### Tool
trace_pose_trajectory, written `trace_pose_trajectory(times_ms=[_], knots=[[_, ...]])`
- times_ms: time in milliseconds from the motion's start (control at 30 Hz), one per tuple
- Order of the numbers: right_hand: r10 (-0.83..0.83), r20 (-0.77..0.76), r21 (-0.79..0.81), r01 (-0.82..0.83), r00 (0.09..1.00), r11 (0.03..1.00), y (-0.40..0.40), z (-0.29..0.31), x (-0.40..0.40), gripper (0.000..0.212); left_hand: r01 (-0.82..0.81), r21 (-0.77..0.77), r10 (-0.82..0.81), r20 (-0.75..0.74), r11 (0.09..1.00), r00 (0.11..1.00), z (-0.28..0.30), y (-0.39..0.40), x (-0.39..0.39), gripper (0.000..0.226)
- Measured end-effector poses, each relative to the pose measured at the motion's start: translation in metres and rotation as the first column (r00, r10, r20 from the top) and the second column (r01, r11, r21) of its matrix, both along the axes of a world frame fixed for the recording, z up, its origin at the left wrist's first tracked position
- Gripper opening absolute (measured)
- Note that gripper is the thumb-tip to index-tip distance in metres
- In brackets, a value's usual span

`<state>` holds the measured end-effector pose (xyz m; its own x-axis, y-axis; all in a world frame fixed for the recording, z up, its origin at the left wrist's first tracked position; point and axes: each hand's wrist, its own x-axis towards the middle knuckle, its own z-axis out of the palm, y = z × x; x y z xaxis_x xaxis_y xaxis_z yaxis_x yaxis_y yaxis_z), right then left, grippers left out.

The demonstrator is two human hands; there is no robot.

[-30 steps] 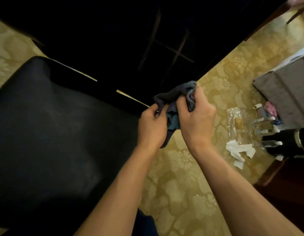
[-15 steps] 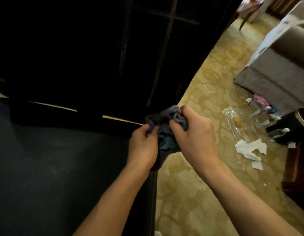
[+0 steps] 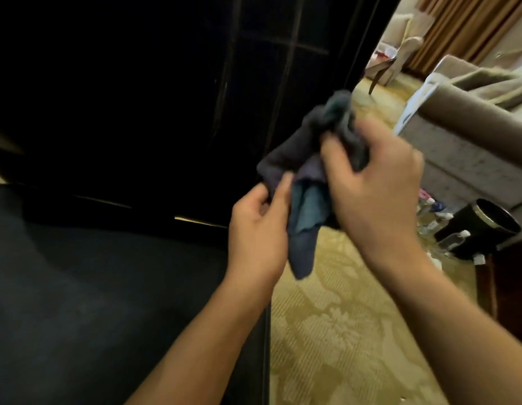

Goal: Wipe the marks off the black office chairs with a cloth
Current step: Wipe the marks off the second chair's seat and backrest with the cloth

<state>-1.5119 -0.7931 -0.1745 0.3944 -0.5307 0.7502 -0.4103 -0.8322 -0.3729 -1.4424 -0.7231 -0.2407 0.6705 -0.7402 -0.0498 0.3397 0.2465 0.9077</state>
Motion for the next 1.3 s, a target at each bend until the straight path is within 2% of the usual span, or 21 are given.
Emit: trace_pose_trajectory(times_ms=[67,167,333,433,500,533,600,667,800,900,1033,1167,1233,1300], knots=[[-0.033,-0.056,-0.021,0.032,0.998,0.999,-0.011,0.021,0.007,0.023,-0.038,-0.022,0.037,-0.006,0.999,0.999,0.017,-0.008,-0.005,0.035],[-0.062,-0.155,-0.061,0.053,0.986,0.997,-0.011,0.014,0.01,0.015,-0.037,0.046,0.038,-0.02,0.998,0.999,0.02,-0.013,-0.016,0.035],[-0.104,-0.238,-0.1,0.082,0.966,0.992,-0.001,-0.012,0.009,0.021,-0.075,0.146,0.069,0.052,0.986,0.996,-0.013,-0.011,-0.016,0.024],[-0.073,-0.381,-0.002,0.078,0.922,0.997,0.002,-0.038,0.003,0.022,-0.067,0.259,0.062,0.026,0.964,0.998,-0.043,-0.003,-0.024,0.02],[-0.07,-0.508,0.088,0.132,0.859,0.987,0.0,-0.058,-0.005,0.019,-0.035,0.32,0.044,-0.022,0.947,0.999,-0.065,0.004,-0.031,0.019],[-0.068,-0.524,0.124,0.155,0.849,0.98,-0.001,-0.065,-0.009,0.019,-0.012,0.321,0.032,-0.055,0.947,0.998,-0.075,0.007,-0.033,0.02],[-0.043,-0.486,0.153,0.134,0.873,0.979,0.0,-0.067,-0.013,0.026,0.011,0.277,0.021,-0.11,0.961,0.994,-0.078,0.011,-0.031,0.022],[-0.03,-0.396,0.075,0.065,0.918,0.995,0.008,-0.058,-0.016,0.031,-0.015,0.209,0.04,-0.116,0.978,0.992,-0.067,0.011,-0.027,0.023],[-0.034,-0.14,-0.032,0.03,0.99,0.999,0.008,-0.01,-0.008,0.019,-0.06,-0.019,0.059,-0.064,0.998,0.996,-0.022,0.003,-0.022,0.034],[-0.091,-0.108,-0.067,0.085,0.99,0.994,-0.002,0.017,0.009,0.017,-0.085,-0.08,0.083,-0.021,0.993,0.996,0.003,-0.006,-0.018,0.035],[-0.163,-0.131,-0.199,0.135,0.978,0.971,-0.001,0.0,0.013,0.019,-0.113,0.051,0.113,0.001,0.992,0.994,-0.003,-0.019,-0.019,0.025],[-0.15,-0.147,-0.21,0.117,0.978,0.971,0.001,-0.036,0.006,0.019,-0.118,0.163,0.109,0.069,0.98,0.992,-0.034,-0.015,-0.024,0.023],[-0.158,-0.273,-0.141,0.124,0.949,0.982,0.004,-0.063,-0.001,0.014,-0.08,0.282,0.066,0.06,0.956,0.996,-0.059,-0.005,-0.03,0.021],[-0.163,-0.431,0.067,0.211,0.888,0.975,0.006,-0.096,-0.013,0.017,-0.004,0.4,-0.009,0.031,0.917,0.999,-0.083,0.009,-0.039,0.021]])
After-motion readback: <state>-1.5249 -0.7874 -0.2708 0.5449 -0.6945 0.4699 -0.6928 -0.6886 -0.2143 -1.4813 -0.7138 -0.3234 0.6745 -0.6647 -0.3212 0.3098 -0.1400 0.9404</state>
